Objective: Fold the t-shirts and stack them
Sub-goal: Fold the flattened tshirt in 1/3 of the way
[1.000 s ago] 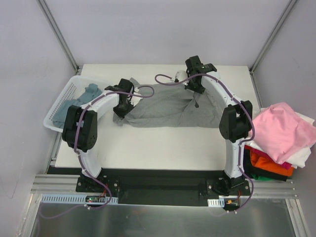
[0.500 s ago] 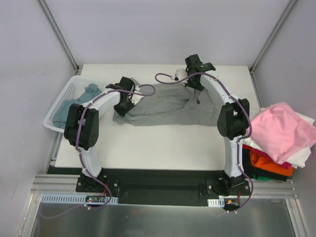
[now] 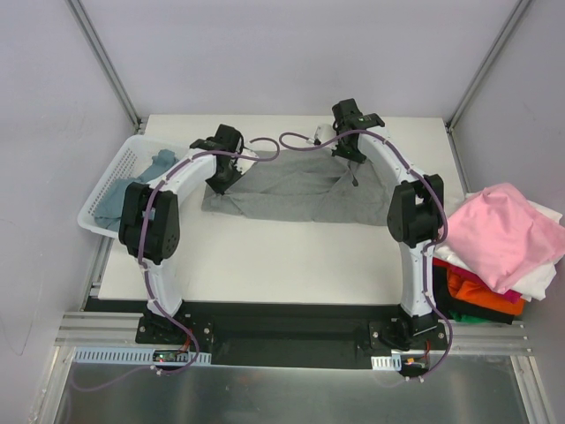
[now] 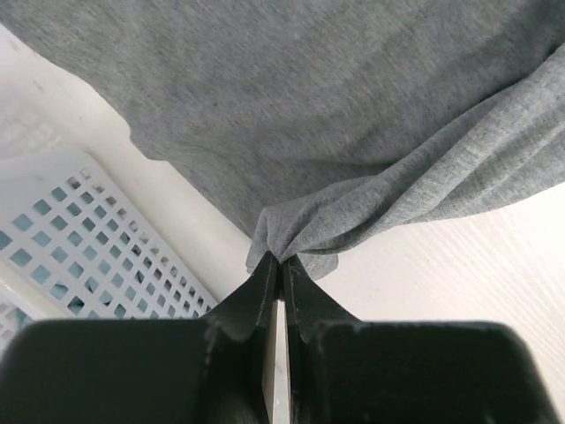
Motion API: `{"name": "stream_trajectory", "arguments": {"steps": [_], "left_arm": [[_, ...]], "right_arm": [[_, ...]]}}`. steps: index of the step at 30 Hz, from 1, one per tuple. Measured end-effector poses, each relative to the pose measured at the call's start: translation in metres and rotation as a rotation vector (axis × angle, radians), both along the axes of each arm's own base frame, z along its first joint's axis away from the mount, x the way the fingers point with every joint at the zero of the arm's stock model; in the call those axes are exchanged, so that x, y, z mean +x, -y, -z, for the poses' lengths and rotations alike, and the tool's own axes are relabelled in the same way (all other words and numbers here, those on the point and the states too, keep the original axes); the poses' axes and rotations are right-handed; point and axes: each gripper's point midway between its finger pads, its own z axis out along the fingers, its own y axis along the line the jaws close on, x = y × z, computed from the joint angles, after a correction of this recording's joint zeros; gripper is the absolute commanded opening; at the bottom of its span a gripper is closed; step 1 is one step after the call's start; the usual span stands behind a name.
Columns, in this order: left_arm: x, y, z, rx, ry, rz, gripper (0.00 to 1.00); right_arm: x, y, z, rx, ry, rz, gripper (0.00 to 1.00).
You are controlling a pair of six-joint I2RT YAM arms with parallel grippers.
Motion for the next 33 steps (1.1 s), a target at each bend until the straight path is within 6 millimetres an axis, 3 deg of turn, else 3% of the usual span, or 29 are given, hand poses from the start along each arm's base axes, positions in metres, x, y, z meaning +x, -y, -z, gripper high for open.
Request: {"name": "stream_trajectory", "arguments": {"steps": [24,33], "left_arm": [[0.002,-0.009,0.007,0.066,-0.022,0.031,0.00],[0.016,-0.008,0.001,0.076,0.006,0.028,0.00]], "right_arm": [[0.013,0.015,0.015,-0.042,0.000,0.007,0.01],[0.016,0.017,0.022,-0.051,-0.004,0.009,0.01]]}}
